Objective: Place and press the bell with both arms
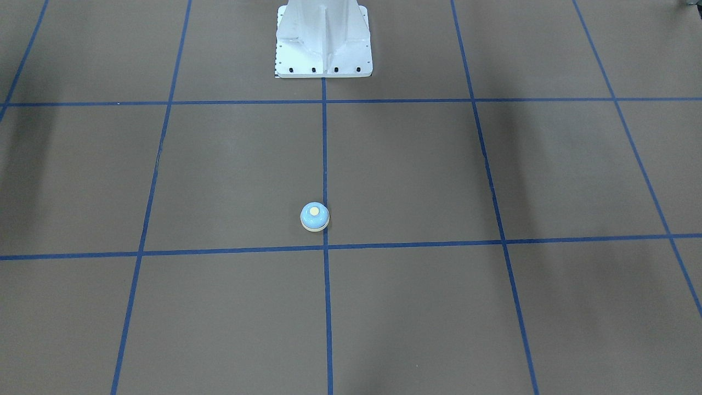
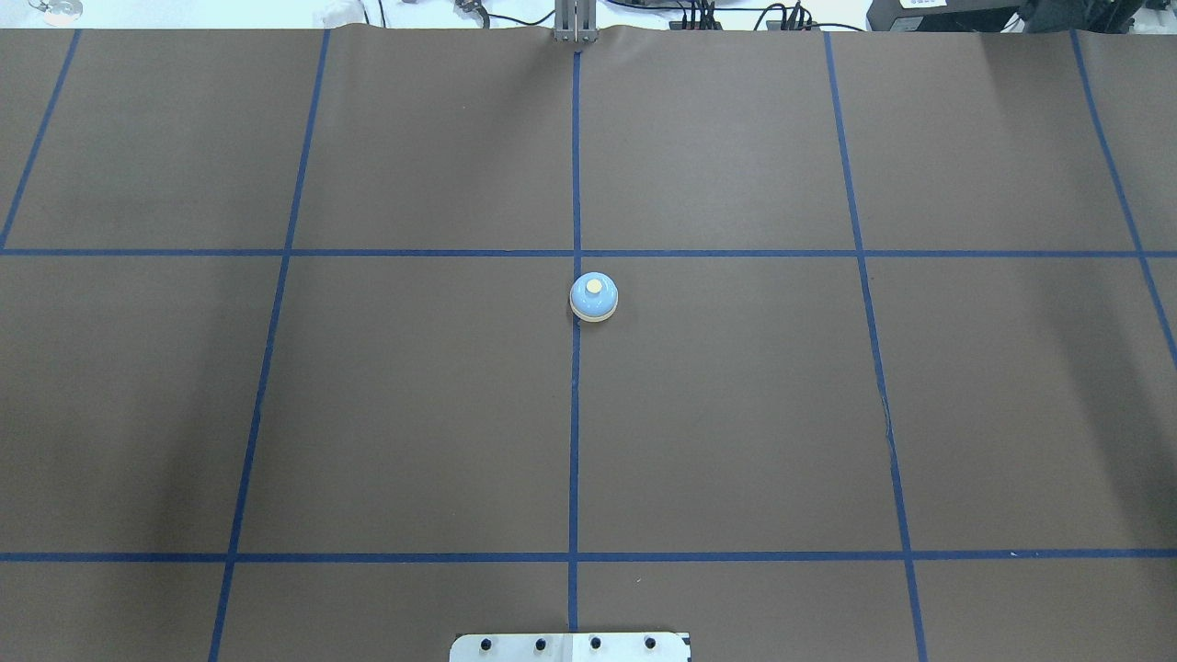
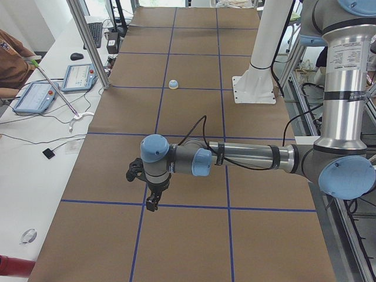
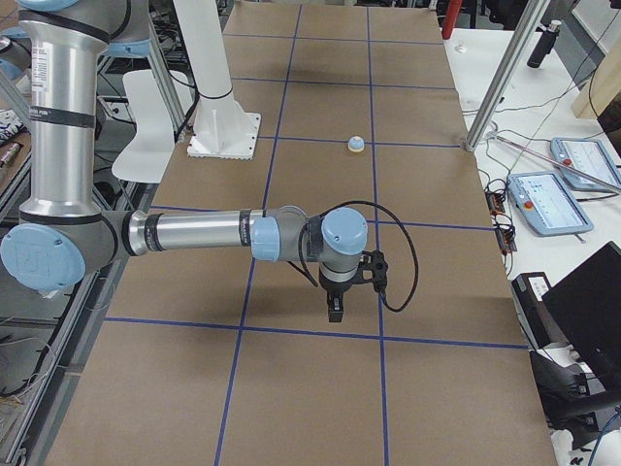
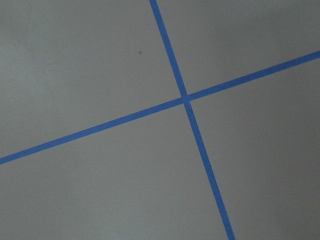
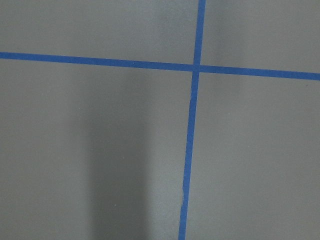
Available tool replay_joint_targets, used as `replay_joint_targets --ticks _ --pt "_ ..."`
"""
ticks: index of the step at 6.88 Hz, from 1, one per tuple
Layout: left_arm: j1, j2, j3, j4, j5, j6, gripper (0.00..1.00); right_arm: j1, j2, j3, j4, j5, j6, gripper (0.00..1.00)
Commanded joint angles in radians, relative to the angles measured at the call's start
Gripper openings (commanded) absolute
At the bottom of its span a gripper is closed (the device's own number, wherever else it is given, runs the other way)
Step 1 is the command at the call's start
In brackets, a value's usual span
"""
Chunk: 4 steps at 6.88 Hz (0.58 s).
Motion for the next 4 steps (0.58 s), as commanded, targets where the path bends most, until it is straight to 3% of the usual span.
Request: replay_joint_targets --ticks 1,4 --pt "-0.003 0.027 -0.011 0.000 -0.001 0.000 1.00 0.000 -0.001 0.002 0.000 0.000 0.001 1.00" --pt "-0.015 0.040 -0.018 0.005 -0.002 -0.015 1.00 0.000 -0.001 0.008 0.000 0.004 0.001 1.00"
